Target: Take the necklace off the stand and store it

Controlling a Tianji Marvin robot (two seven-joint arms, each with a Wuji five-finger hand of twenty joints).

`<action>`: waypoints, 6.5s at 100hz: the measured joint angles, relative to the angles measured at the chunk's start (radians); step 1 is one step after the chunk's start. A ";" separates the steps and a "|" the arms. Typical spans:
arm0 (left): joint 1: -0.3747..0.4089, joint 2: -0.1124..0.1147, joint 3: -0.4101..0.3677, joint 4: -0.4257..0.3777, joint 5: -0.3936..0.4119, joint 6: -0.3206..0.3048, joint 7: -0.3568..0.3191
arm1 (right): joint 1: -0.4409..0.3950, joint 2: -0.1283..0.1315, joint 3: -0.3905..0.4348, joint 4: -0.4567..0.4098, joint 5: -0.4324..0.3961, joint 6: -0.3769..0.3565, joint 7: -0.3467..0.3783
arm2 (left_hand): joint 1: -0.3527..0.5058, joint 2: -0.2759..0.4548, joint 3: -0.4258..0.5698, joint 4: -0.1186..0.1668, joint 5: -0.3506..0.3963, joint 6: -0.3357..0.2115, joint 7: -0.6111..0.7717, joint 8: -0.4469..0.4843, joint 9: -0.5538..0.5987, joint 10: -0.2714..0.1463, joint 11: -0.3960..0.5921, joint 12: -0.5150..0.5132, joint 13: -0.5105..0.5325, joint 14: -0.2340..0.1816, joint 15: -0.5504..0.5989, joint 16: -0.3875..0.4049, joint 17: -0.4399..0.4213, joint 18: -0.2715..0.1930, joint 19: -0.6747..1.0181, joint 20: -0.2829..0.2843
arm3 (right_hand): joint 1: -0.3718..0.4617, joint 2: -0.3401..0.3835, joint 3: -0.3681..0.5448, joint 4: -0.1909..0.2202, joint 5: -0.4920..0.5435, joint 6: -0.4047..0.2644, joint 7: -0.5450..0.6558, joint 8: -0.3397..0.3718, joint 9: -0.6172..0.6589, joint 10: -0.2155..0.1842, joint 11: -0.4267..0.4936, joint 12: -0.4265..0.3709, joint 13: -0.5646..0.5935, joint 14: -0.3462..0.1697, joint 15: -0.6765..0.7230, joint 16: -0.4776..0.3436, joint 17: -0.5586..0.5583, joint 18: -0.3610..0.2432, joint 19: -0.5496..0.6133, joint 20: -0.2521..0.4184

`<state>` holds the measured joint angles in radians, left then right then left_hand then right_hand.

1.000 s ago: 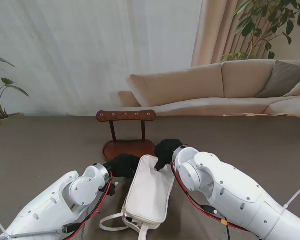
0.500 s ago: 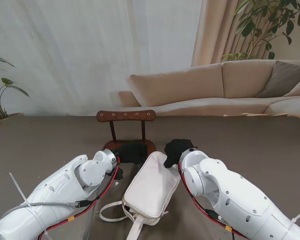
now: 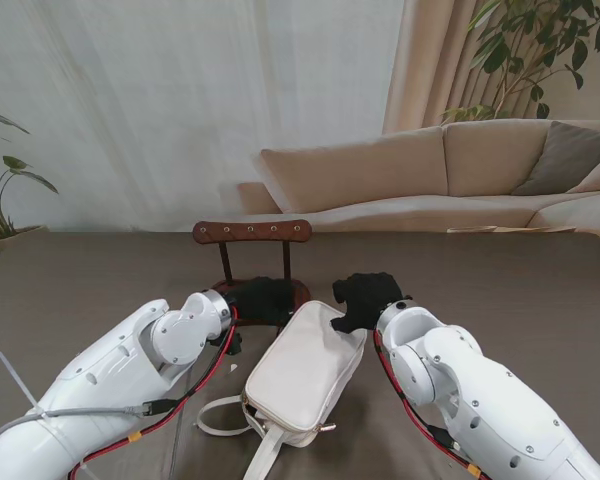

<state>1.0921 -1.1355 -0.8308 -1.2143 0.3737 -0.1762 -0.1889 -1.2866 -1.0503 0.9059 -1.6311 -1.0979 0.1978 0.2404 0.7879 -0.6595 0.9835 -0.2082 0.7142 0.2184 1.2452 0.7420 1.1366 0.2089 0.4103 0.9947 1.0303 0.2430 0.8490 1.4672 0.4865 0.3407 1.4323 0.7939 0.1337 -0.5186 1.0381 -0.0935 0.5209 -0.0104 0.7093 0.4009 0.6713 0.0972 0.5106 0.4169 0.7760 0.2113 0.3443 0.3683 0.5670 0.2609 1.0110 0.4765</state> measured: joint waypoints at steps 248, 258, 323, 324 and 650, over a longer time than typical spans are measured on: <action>0.681 0.163 -0.569 -0.801 0.346 0.152 -0.520 | 0.160 0.050 -0.146 0.223 -0.082 -0.718 -0.264 | -0.002 0.064 -0.084 0.000 -0.027 -0.037 -0.090 0.020 -0.065 -0.016 0.051 0.068 -0.052 -0.049 0.061 0.049 -0.074 -0.058 0.000 0.013 | 0.184 -0.033 -0.560 -0.040 -0.468 -0.025 -0.111 -0.259 -0.342 -0.141 -0.112 -0.175 -0.259 -0.190 -0.200 -0.219 -0.211 -0.129 -0.195 -0.152; 0.705 0.163 -0.579 -0.822 0.371 0.153 -0.534 | 0.160 0.048 -0.144 0.224 -0.069 -0.708 -0.251 | -0.004 0.064 -0.073 0.000 -0.026 -0.046 -0.096 0.020 -0.065 -0.018 0.051 0.077 -0.054 -0.052 0.062 0.049 -0.074 -0.062 0.000 0.013 | 0.227 -0.001 -0.659 -0.041 -0.468 -0.036 -0.111 -0.257 -0.331 -0.158 -0.131 -0.177 -0.243 -0.199 -0.203 -0.221 -0.212 -0.133 -0.189 -0.154; 0.958 0.145 -0.708 -1.020 0.506 0.190 -0.515 | 0.170 0.037 -0.127 0.235 -0.022 -0.691 -0.181 | -0.005 0.064 -0.072 0.000 -0.014 -0.071 -0.103 0.018 -0.065 -0.024 0.051 0.078 -0.060 -0.059 0.064 0.051 -0.074 -0.066 0.000 0.013 | 0.256 0.047 -0.758 -0.043 -0.469 -0.043 -0.111 -0.256 -0.329 -0.181 -0.154 -0.188 -0.234 -0.214 -0.205 -0.222 -0.226 -0.168 -0.182 -0.184; 0.962 0.145 -0.710 -1.023 0.508 0.190 -0.513 | 0.170 0.037 -0.127 0.235 -0.022 -0.691 -0.180 | -0.005 0.064 -0.072 0.000 -0.014 -0.071 -0.103 0.018 -0.065 -0.024 0.051 0.078 -0.060 -0.060 0.064 0.051 -0.074 -0.066 0.000 0.013 | 0.256 0.047 -0.758 -0.043 -0.469 -0.043 -0.111 -0.256 -0.329 -0.181 -0.155 -0.188 -0.234 -0.214 -0.205 -0.222 -0.226 -0.169 -0.182 -0.184; 0.711 0.137 -0.373 -0.779 0.381 0.216 -0.277 | 0.255 0.030 -0.157 0.207 0.115 -0.259 0.140 | -0.007 0.053 -0.066 -0.011 0.054 -0.066 -0.101 0.017 -0.031 -0.041 0.090 0.080 -0.056 -0.063 0.074 0.051 -0.065 -0.072 0.000 0.013 | -0.212 0.309 -0.424 -0.021 -0.069 -0.006 0.054 -0.108 -0.032 -0.020 -0.022 -0.134 -0.060 -0.026 -0.100 -0.121 -0.140 -0.026 -0.223 -0.083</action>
<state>1.8029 -0.9983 -1.2039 -1.9932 0.7545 0.0397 -0.4661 -1.0318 -1.0198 0.7492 -1.4238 -0.9830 -0.0607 0.3802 0.7807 -0.6065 0.9174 -0.2196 0.7682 0.1524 1.1443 0.7588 1.1053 0.1683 0.5003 1.0743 0.9738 0.1805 0.9233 1.5187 0.4216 0.2685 1.4323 0.8064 -0.0785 -0.2095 0.6139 -0.1147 0.4523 -0.0164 0.7637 0.2930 0.6396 0.0773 0.4890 0.2833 0.7157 0.1853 0.2440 0.2477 0.4273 0.2353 0.7884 0.3932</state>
